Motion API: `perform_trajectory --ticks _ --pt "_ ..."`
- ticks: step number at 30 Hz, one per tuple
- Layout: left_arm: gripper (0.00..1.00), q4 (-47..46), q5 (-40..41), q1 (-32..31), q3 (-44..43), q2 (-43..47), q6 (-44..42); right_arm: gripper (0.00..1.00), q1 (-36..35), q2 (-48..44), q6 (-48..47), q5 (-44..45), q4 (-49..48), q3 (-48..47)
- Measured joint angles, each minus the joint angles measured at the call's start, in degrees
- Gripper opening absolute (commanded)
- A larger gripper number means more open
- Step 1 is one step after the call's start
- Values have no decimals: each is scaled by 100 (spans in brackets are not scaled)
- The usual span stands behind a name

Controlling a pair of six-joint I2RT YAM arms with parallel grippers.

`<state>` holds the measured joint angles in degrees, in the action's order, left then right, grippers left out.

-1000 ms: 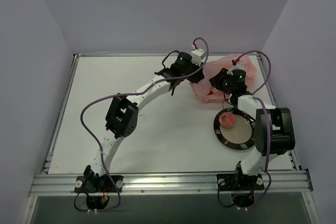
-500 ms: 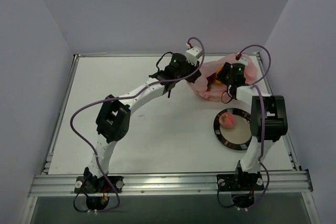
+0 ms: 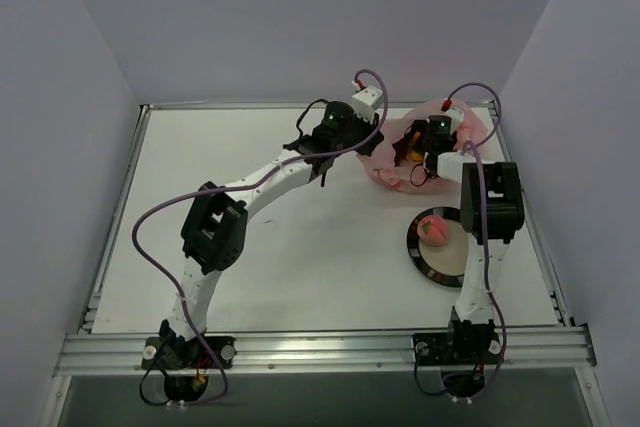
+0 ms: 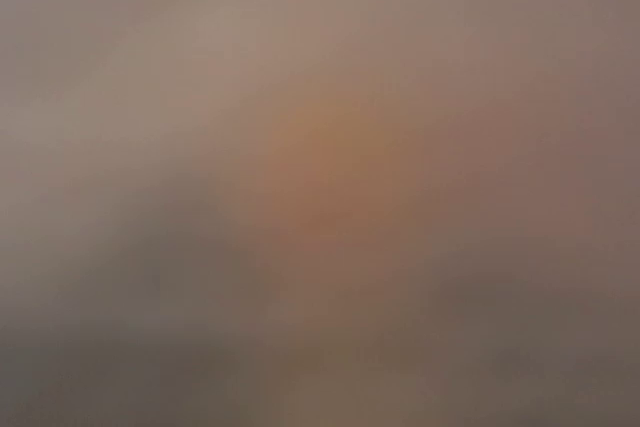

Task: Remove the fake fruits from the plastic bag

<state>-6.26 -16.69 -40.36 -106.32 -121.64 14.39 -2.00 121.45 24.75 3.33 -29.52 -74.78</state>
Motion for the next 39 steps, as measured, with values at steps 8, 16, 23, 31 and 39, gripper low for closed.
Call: perform_trajectory --ticks 8,16,23,31,39 --pt "2 -177 9 0 363 -9 111 14 -146 254 227 304 48 -304" --pt "2 -291 48 0 415 -17 234 11 -144 -380 216 -85 -153 428" --pt "2 -424 149 11 415 -17 317 11 -136 -1947 232 -636 -282 1130" --pt "2 -476 101 85 415 -20 433 11 -107 -3484 402 -885 -166 2288" --pt "2 -752 -170 166 662 -20 557 10 332 -6255 516 -612 946 3571"
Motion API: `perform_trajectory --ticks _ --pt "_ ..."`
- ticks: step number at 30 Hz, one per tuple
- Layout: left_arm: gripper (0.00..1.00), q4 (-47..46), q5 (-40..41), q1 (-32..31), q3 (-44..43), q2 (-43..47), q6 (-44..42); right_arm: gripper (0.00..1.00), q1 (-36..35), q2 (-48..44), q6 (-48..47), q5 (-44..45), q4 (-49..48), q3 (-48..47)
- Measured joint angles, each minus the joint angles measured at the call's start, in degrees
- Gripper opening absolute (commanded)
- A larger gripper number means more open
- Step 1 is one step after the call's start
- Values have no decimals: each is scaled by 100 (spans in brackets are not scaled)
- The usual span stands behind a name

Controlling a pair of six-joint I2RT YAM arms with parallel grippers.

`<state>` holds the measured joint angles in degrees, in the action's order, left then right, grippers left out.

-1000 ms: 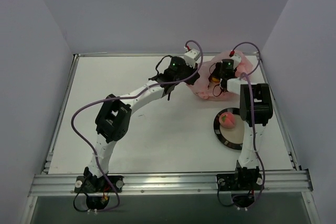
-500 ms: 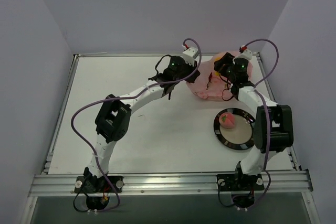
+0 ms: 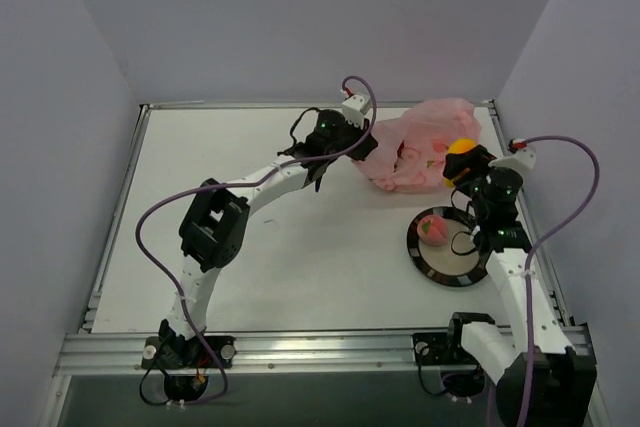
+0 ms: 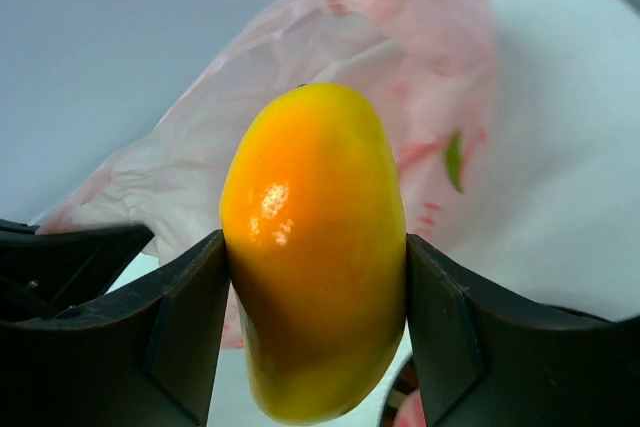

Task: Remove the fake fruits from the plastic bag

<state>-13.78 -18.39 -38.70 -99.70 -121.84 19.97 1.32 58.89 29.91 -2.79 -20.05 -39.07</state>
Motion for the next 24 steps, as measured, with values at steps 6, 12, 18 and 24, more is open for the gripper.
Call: perform_trajectory --ticks 6,12,18,24 --pt "2 -87 -212 15 129 0 90 10 817 -1543 415 151 953 1266" --pt "2 -254 -380 15 129 0 162 14 953 -1314 721 197 1628 1891" --pt "2 -317 -479 15 129 0 179 30 999 -643 723 289 1412 1895" --pt "2 -323 -542 15 129 0 181 64 1071 -201 748 380 1027 1895"
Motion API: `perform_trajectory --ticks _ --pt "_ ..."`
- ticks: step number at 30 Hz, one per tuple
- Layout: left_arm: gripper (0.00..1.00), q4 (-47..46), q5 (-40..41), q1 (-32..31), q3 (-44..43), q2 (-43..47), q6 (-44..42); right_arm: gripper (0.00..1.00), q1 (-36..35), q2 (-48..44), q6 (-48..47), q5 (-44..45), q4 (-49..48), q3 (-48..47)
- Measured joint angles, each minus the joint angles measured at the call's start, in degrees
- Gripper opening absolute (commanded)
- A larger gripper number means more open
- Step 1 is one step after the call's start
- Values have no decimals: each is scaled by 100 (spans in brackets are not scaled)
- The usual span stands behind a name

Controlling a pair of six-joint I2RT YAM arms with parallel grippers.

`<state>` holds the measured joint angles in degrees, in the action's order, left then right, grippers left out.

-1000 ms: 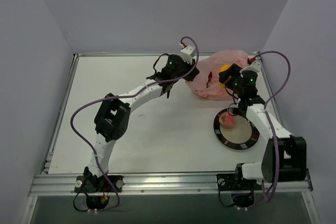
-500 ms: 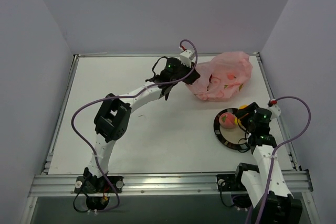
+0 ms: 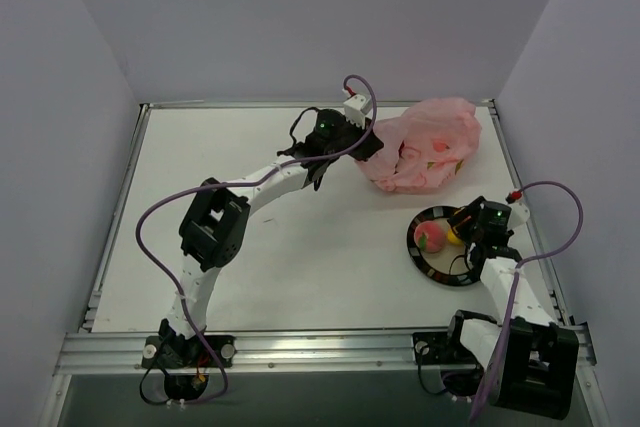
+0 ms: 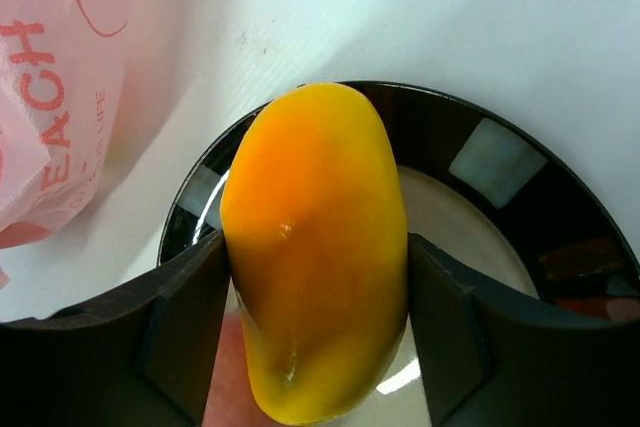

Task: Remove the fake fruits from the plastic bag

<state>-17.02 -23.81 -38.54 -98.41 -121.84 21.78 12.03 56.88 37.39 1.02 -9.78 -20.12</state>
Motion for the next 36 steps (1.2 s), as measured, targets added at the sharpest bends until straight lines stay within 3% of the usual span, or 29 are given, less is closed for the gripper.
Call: perform_trajectory --ticks 5,9,10,13,14,17,19,24,27,33,36 --pt "2 2 -37 0 0 0 -2 84 0 138 -4 33 -142 0" --pt "2 4 -52 0 0 0 -2 84 0 -72 -68 31 -13 -50" --pt "2 9 -61 0 0 0 -2 79 0 -212 -109 28 76 -111" --pt "2 15 -105 0 0 0 -9 46 0 -658 -306 -50 254 -372" --pt "2 22 -138 0 0 0 -11 29 0 -804 -382 -164 254 -479" --pt "2 50 -190 0 0 2 -42 11 -9 -970 -612 -730 11 -828" --pt "2 66 -195 0 2 4 -57 8 -59 -723 -743 -1185 -293 -1147" --pt "2 48 -118 0 291 195 -68 9 -763 962 -1080 -1759 -957 -2155" --pt "2 42 -48 0 382 295 -70 15 -1237 2052 -1283 -1991 -1399 -2549" --pt "2 7 -11 0 382 323 -68 31 -1502 3641 -1512 -2312 -1797 -3163" --pt "2 9 -7 0 352 323 -66 51 -1502 4183 -1558 -2288 -1917 -3499"
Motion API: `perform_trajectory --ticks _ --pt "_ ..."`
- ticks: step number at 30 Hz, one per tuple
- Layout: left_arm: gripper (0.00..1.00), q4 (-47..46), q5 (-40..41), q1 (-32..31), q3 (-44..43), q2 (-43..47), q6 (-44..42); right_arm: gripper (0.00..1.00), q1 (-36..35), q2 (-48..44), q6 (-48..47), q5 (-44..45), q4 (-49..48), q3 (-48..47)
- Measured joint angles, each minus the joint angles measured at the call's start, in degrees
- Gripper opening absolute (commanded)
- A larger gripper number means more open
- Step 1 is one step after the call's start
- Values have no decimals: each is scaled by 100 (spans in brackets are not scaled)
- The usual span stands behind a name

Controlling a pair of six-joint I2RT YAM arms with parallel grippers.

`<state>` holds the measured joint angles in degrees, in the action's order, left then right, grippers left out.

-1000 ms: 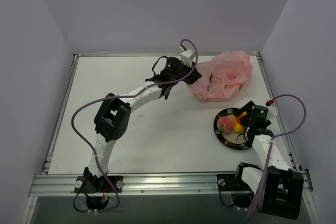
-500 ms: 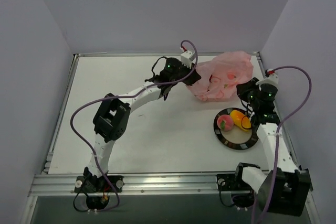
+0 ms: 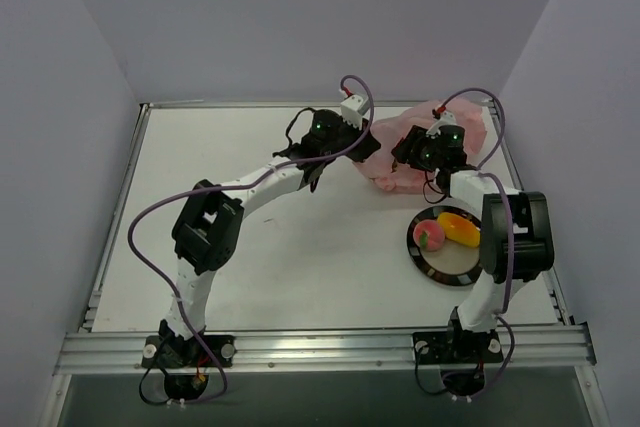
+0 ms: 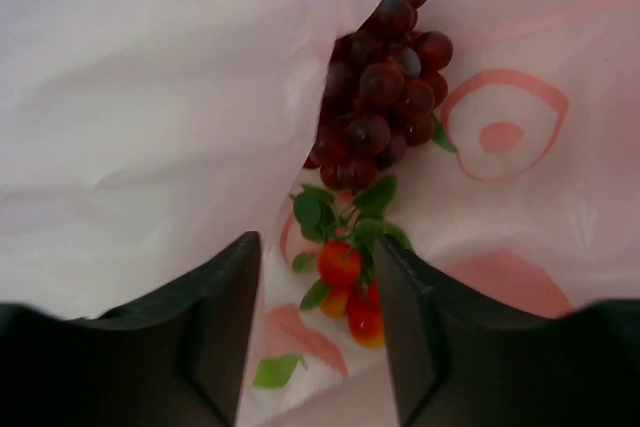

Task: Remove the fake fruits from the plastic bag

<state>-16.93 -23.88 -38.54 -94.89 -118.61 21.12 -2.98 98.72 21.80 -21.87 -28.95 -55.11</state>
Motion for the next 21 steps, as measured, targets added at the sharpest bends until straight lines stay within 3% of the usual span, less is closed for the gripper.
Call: perform_trajectory --ticks 2,5,14,15,18,19,21 --pt "2 -2 22 0 -50 0 2 63 0 330 -52 52 -46 -262" --pt "2 -4 50 0 -136 0 4 74 -9 737 -114 142 -42 -619" --pt "2 -7 94 35 -332 0 9 80 -118 1471 -380 400 278 -1414" --pt "2 -7 103 44 -350 0 13 77 -136 1565 -396 400 299 -1521" --pt "2 -9 107 70 -367 0 15 51 -164 1770 -398 396 299 -1668" --pt "2 -9 111 79 -367 0 17 30 -166 1799 -391 389 299 -1668" --pt "2 -9 125 94 -365 0 35 14 -179 1829 -369 352 260 -1668"
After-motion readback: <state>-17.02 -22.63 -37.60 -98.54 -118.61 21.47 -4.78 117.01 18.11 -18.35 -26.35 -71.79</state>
